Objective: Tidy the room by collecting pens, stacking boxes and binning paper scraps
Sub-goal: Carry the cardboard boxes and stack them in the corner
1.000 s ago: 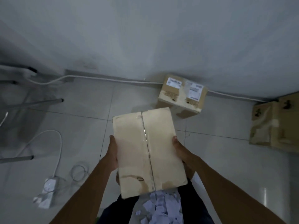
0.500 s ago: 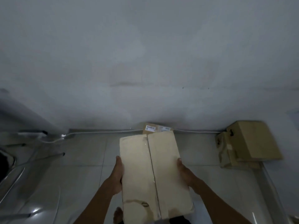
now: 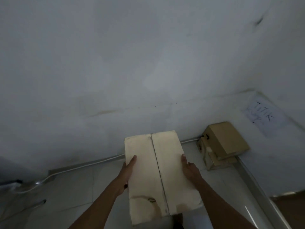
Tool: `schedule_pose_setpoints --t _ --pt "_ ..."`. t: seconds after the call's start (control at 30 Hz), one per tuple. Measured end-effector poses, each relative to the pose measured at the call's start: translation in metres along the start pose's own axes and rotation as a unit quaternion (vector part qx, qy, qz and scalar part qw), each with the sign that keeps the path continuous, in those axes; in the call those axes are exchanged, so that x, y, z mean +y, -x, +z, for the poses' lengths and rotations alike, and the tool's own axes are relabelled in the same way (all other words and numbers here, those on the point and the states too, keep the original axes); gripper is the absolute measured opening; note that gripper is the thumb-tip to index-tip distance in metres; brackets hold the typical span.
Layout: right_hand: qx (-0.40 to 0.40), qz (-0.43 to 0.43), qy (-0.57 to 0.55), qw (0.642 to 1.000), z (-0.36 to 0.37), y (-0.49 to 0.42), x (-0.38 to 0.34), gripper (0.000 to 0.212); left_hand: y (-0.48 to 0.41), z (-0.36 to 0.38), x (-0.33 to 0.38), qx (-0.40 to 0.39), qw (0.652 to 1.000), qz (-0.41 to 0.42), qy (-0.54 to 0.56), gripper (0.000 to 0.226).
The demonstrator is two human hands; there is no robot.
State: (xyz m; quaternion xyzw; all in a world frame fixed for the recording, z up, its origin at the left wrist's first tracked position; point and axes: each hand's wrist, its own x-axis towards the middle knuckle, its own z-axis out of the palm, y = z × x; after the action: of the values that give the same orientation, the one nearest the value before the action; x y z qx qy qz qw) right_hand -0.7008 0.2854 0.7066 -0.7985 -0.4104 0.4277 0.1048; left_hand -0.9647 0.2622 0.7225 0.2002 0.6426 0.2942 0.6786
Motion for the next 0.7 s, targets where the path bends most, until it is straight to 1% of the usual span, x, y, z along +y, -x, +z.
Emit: schedule_pose_setpoints --t 0.2,0.33,0.47,0.7 --pt "0.054 0.003 -0.011 0.998 -0.011 0.009 0.02 0.087 0.001 0.02 -0.007 -0.012 1.0 0.024 0.009 0.063" --pt "0.072 0.015 -0.022 0.997 -0.021 0.016 0.029 0.085 0.003 0.032 -0.004 -0.032 0.999 0.005 0.016 0.06" --pt "0.072 0.022 -0.027 0.997 -0.041 0.018 0.042 0.085 0.001 0.052 -0.002 -0.048 0.999 -0.006 0.005 0.064" --pt "0.094 0.023 -0.046 0.994 -0.101 -0.005 0.078 0.084 0.0 0.122 0.002 -0.049 0.997 -0.034 -0.04 0.067"
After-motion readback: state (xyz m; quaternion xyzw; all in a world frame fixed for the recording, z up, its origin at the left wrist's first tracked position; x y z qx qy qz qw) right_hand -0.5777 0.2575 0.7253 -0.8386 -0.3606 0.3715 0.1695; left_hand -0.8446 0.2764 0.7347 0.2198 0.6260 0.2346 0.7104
